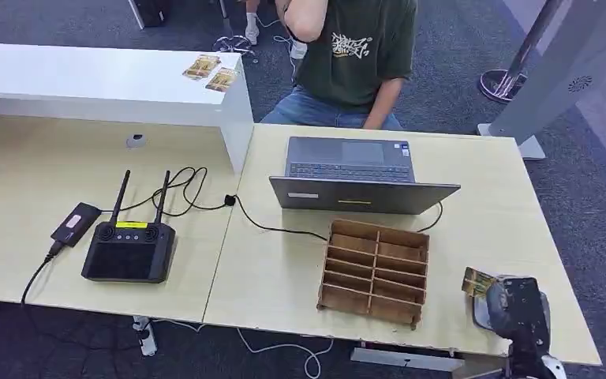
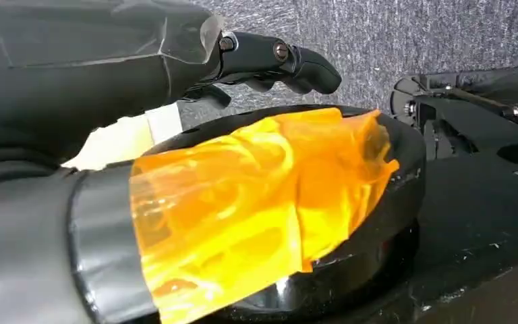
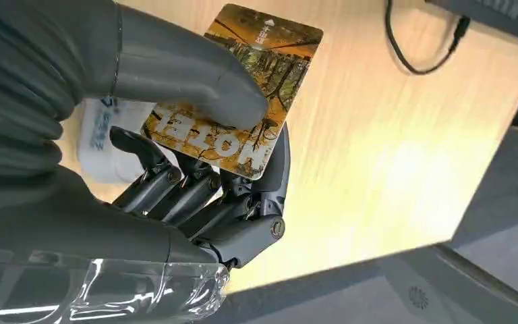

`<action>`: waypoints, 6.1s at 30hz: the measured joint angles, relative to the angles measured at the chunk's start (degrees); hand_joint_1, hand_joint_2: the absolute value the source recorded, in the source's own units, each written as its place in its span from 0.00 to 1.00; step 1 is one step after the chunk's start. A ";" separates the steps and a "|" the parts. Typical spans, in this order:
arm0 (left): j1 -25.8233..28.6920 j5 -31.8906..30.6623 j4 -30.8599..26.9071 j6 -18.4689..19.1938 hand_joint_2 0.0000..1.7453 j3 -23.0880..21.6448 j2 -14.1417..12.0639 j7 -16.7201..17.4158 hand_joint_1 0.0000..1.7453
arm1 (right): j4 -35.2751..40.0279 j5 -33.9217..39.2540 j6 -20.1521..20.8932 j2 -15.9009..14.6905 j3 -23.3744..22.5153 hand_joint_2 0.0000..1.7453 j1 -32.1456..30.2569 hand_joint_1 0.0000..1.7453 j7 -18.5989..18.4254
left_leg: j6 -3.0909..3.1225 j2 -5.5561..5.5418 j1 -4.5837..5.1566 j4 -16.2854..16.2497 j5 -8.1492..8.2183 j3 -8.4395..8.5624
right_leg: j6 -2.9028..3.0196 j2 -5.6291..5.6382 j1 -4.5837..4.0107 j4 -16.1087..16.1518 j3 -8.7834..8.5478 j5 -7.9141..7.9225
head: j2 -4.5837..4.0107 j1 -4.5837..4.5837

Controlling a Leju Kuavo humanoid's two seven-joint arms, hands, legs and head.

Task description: Pass the card to the sensor for recognition and then transmit it.

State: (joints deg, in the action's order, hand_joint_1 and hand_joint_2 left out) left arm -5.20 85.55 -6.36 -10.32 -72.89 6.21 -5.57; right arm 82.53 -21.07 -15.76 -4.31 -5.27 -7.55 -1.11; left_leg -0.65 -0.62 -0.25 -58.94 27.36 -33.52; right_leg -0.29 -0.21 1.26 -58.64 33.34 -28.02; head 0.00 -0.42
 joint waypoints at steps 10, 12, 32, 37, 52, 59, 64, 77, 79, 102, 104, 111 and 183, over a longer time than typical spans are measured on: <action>-0.02 -0.04 0.00 0.15 0.00 0.00 -0.07 0.20 0.00 | -6.31 0.81 -0.22 -1.12 -0.17 1.00 2.84 1.00 -1.47 | 0.00 0.01 0.01 0.00 0.00 0.01 | -0.01 0.02 0.02 0.00 -0.01 0.01 | 0.00 0.00; -0.02 -0.04 0.00 0.18 0.00 0.00 -0.11 0.24 0.00 | -6.90 0.74 -0.35 -1.57 -0.94 1.00 3.40 1.00 -1.62 | 0.00 0.01 0.01 0.00 0.00 0.01 | -0.01 0.02 0.01 0.01 0.00 0.01 | 0.00 0.00; 0.03 -0.02 0.00 0.57 0.00 0.00 -0.46 0.24 0.00 | -8.19 -3.41 -0.22 -6.52 -9.99 1.00 5.29 1.00 -1.90 | 0.00 -0.01 0.01 0.00 0.00 0.01 | -0.01 0.01 0.01 0.01 0.00 0.01 | 0.00 0.02; 0.03 0.00 0.00 0.68 0.00 0.00 -0.50 0.24 0.00 | -7.23 -4.28 0.54 -7.08 -11.67 1.00 5.53 1.00 -1.92 | 0.00 0.00 0.01 0.00 0.00 0.01 | -0.01 0.01 0.01 0.01 0.00 0.01 | 0.00 0.02; 0.02 0.00 0.00 0.81 0.00 0.00 -0.52 0.24 0.00 | -6.45 -5.36 3.85 -6.84 -9.99 1.00 6.11 1.00 -3.52 | 0.00 -0.02 0.01 0.00 0.00 0.00 | -0.01 -0.04 0.01 0.00 -0.02 0.00 | 0.00 0.02; 0.02 0.00 0.00 0.87 0.00 0.00 -0.55 0.26 0.00 | -7.34 -4.74 4.79 -6.80 -8.75 1.00 6.51 1.00 -3.70 | 0.00 -0.01 0.01 0.00 0.00 -0.01 | -0.01 -0.02 0.01 0.00 -0.02 0.00 | 0.00 0.02; 0.00 0.00 0.00 1.03 0.00 0.00 -0.59 0.39 0.00 | -8.70 -4.22 6.01 -6.65 -6.77 1.00 7.56 1.00 -4.09 | 0.00 -0.01 0.01 0.00 0.00 0.01 | -0.01 -0.02 0.01 0.00 -0.02 0.00 | 0.00 0.02; 0.02 0.00 0.00 1.36 0.00 0.00 -0.85 0.61 0.00 | -12.06 -2.34 9.12 -7.87 -3.82 1.00 8.70 1.00 -7.04 | 0.00 -0.01 0.01 0.00 0.00 0.01 | -0.01 -0.02 0.01 0.01 -0.02 0.00 | 0.00 0.02; 0.03 0.00 0.00 1.40 0.00 0.00 -0.87 0.59 0.00 | -12.41 -1.90 9.53 -8.20 -3.65 1.00 8.70 1.00 -7.32 | 0.00 -0.01 0.01 0.00 0.00 0.01 | -0.01 -0.02 0.01 0.01 -0.02 0.00 | 0.00 0.00; 0.08 0.00 0.00 1.51 0.00 0.00 -1.40 1.22 0.00 | -20.19 -2.49 14.34 -12.81 -1.57 1.00 10.94 1.00 -10.89 | 0.11 0.24 0.00 -0.01 0.07 0.33 | -0.05 0.15 0.00 0.05 -0.30 0.04 | 0.00 0.00; 0.08 0.00 0.00 1.51 0.00 0.00 -1.40 1.22 0.00 | -20.30 -2.75 14.16 -12.81 -1.53 1.00 11.01 1.00 -10.86 | 0.11 0.24 0.00 -0.01 0.07 0.36 | -0.06 0.16 0.00 0.05 -0.33 0.05 | 0.00 0.00; 0.09 0.00 0.00 1.51 0.00 0.00 -1.40 1.20 0.00 | -20.04 -3.80 12.99 -12.81 -0.61 1.00 11.05 1.00 -10.21 | 0.11 0.24 0.00 -0.02 0.07 0.38 | -0.08 0.18 0.00 0.05 -0.35 0.07 | 0.00 0.02; -0.18 -0.02 0.00 0.24 0.00 -0.04 0.00 0.72 0.00 | 19.12 -64.98 -23.93 6.01 -9.44 1.00 0.62 1.00 0.04 | 0.12 0.21 0.01 -0.01 0.09 0.20 | -0.11 0.15 0.01 0.03 -0.17 -0.03 | 0.00 0.02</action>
State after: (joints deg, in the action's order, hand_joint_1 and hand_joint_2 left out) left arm -5.37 85.53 -6.36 -10.08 -72.94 6.21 -4.85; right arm 101.65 -86.05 -39.69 1.70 -14.71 -6.93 -1.07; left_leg -0.53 -0.41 -0.24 -58.94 27.44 -33.32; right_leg -0.40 -0.06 1.27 -58.61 33.17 -28.05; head 0.00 -0.39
